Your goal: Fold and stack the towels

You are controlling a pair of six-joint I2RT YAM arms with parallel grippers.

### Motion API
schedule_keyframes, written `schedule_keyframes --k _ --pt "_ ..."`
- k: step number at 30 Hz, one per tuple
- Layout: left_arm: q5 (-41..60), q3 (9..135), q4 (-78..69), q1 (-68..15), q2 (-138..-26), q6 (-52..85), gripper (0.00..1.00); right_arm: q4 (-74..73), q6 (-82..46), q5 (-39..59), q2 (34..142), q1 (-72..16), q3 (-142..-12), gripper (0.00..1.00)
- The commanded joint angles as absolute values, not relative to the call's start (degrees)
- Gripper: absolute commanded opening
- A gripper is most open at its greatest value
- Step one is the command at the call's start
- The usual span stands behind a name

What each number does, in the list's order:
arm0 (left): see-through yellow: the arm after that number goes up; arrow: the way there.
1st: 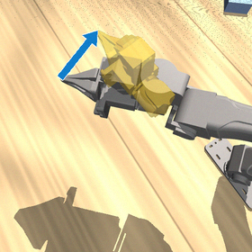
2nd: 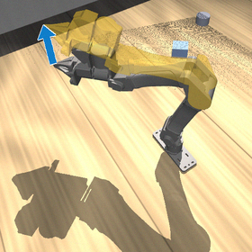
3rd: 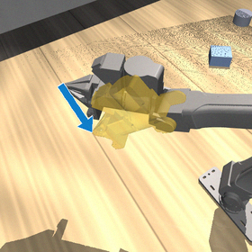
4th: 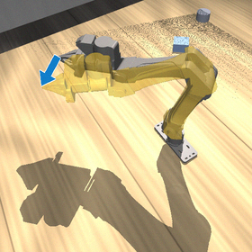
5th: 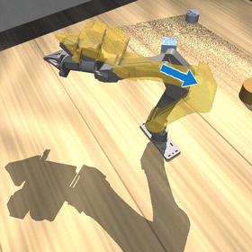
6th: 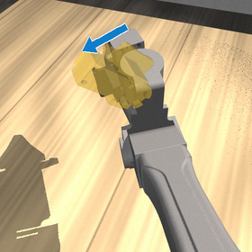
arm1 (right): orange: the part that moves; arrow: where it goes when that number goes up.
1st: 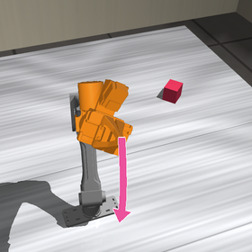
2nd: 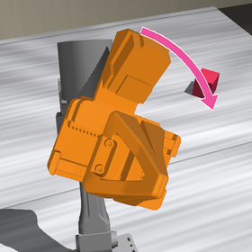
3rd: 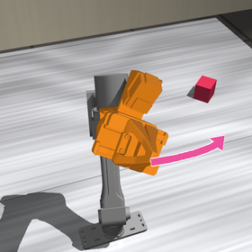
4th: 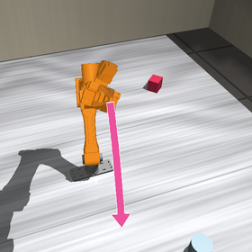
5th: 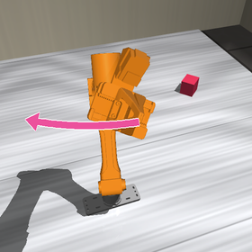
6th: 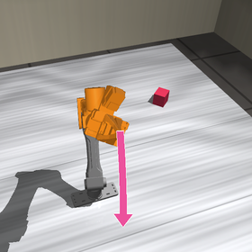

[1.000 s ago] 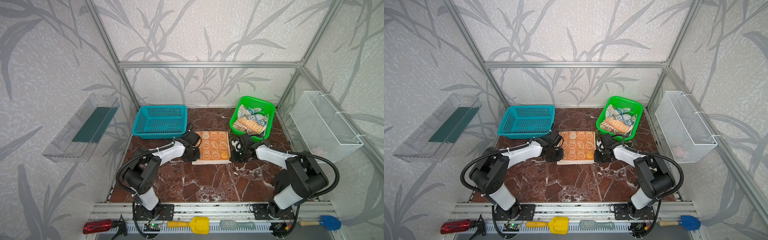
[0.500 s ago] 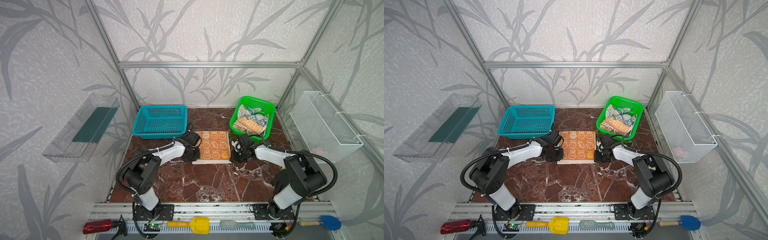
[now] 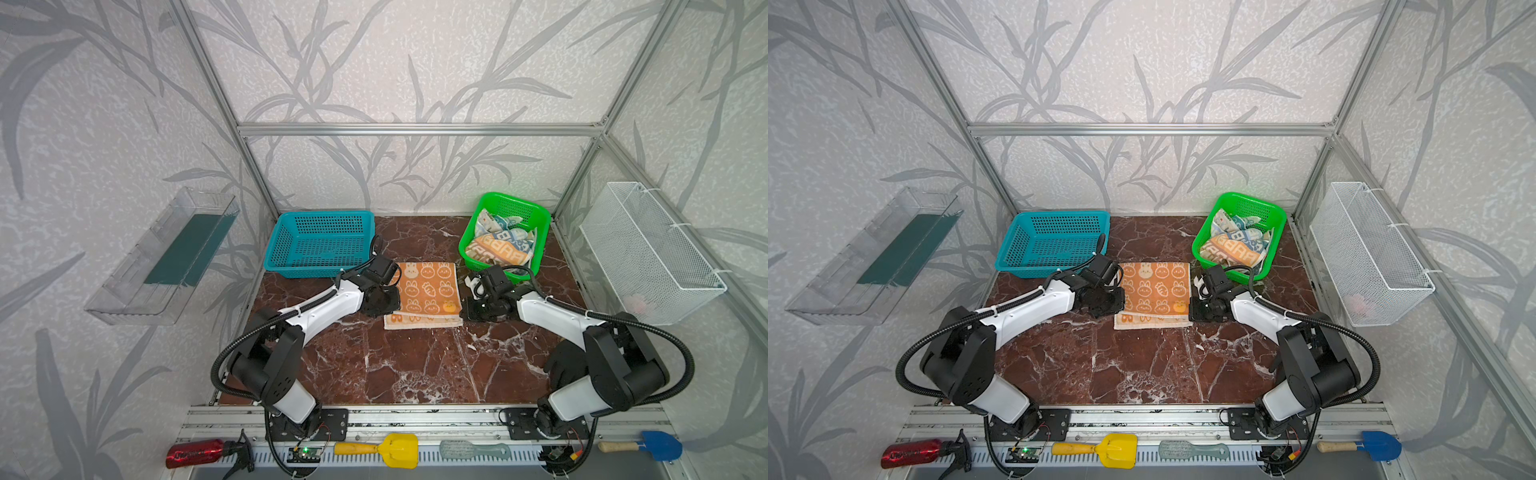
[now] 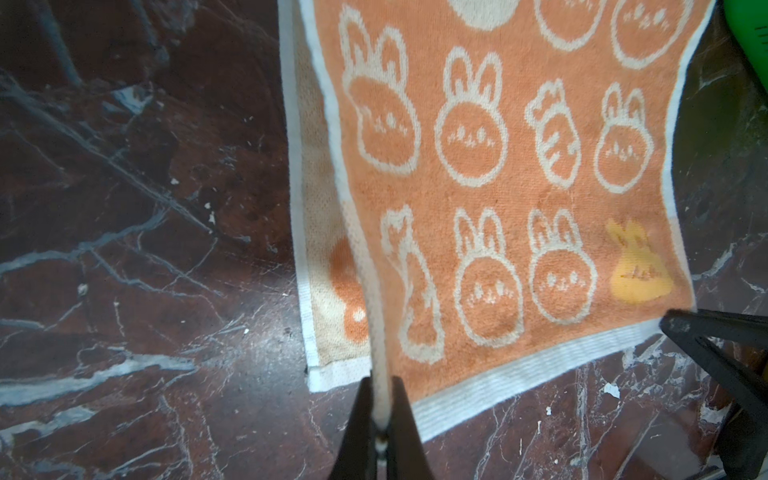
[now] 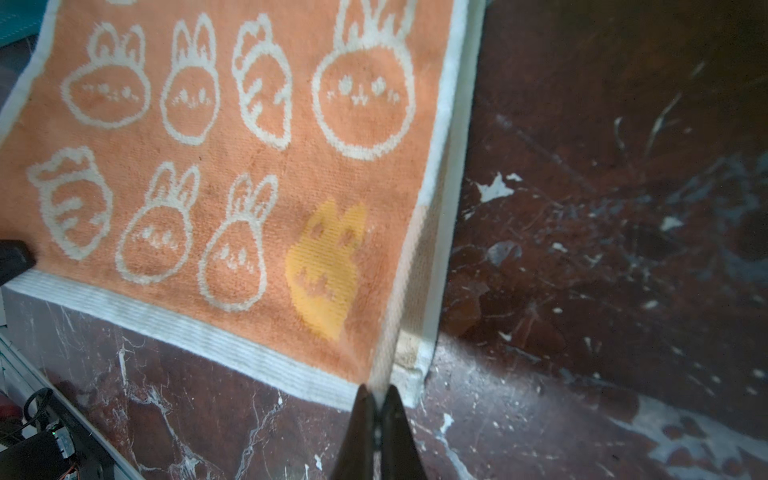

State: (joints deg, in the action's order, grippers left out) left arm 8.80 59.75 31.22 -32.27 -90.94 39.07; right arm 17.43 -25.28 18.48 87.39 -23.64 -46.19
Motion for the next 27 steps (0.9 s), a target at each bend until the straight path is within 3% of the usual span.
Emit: schedule_keyframes --k 1,16,27 --pt "8.7 57.7 31.9 -32.8 -90.9 40.7 0.0 18.1 -25.3 17.9 88.2 -23.6 -44.3 0.0" --pt "10.5 52.9 26.0 -34.8 -94.6 43.4 0.0 13.8 -26.0 18.0 93.7 -23.6 -42.7 0.0" --pt "9.4 54.7 32.5 -34.8 -89.6 42.5 0.0 11.9 -27.9 16.9 94.5 -23.7 -41.4 0.0"
